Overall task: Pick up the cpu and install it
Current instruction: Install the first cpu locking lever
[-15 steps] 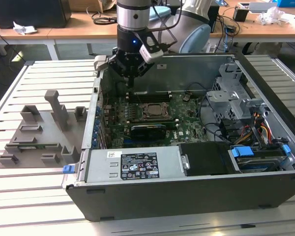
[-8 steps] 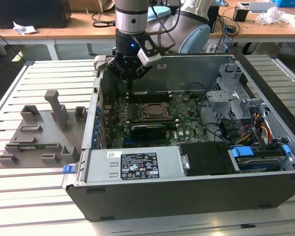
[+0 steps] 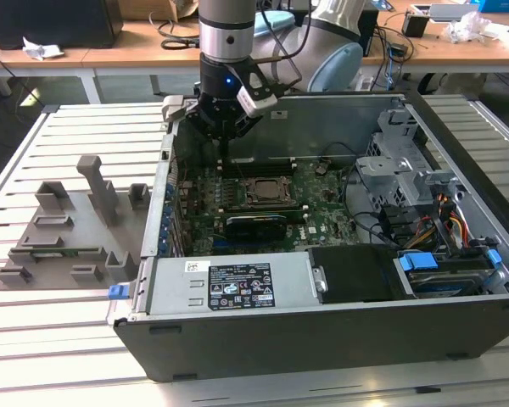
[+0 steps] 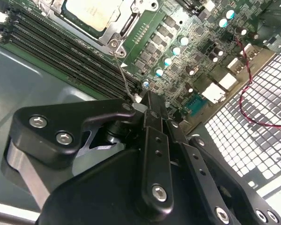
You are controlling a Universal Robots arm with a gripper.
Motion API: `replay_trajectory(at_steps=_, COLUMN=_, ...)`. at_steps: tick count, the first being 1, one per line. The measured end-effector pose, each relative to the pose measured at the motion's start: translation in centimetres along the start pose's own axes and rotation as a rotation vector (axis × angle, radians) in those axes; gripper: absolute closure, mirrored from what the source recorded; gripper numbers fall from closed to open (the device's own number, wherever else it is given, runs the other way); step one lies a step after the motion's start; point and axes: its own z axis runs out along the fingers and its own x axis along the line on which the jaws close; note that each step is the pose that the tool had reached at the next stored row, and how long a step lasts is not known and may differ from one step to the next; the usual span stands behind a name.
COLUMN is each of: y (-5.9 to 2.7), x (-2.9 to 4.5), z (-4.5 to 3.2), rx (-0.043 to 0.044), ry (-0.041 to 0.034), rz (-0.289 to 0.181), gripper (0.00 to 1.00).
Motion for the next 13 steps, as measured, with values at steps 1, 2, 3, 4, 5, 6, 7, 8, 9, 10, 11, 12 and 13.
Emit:
replay_trajectory(at_steps=1, y=0.06, x=-0.04, z=0.05, rx=-0.0001, ry=0.0, rz=0.0, gripper=0.89)
replay_trajectory(at_steps=2, y=0.07, x=-0.1, z=0.06, rx=0.0001, ry=0.0, rz=0.0, gripper=0.89)
replay_trajectory(at_steps=3, y=0.08, x=-0.27, z=0.06, rx=0.0001, ry=0.0001, rz=0.0, gripper=0.89)
replay_trajectory(at_steps=4, y=0.06, x=-0.42, z=0.05, rx=0.0001, ry=0.0002, rz=0.0, gripper=0.89)
replay_trajectory(at_steps=5, y=0.05, x=-0.58, z=0.03, rx=0.0001, ry=0.0006, rz=0.0, gripper=0.89)
replay_trajectory(at_steps=6, y=0.03, x=-0.79, z=0.02, rx=0.0, ry=0.0011, rz=0.0, gripper=0.89)
replay_trajectory(at_steps=7, y=0.02, x=-0.91, z=0.01, rx=0.0, ry=0.0014, rz=0.0, gripper=0.89)
replay_trajectory(at_steps=8, y=0.0, x=-1.07, z=0.0, rx=-0.0001, ry=0.0018, rz=0.0, gripper=0.89)
replay_trajectory(at_steps=9, y=-0.01, x=-1.19, z=-0.01, rx=-0.0001, ry=0.0019, rz=0.0, gripper=0.89)
replay_trajectory(at_steps=10, y=-0.03, x=-1.37, z=-0.02, rx=-0.0002, ry=0.0023, rz=0.0, gripper=0.89)
replay_trajectory(at_steps=11, y=-0.05, x=-1.53, z=-0.03, rx=-0.0002, ry=0.0026, rz=0.0, gripper=0.89)
replay_trajectory(at_steps=12, y=-0.06, x=-1.67, z=-0.04, rx=-0.0003, ry=0.0031, rz=0.0, gripper=0.89)
replay_trajectory(at_steps=13, y=-0.08, x=-1.83, z=-0.06, rx=-0.0003, ry=0.0038, rz=0.0, gripper=0.89)
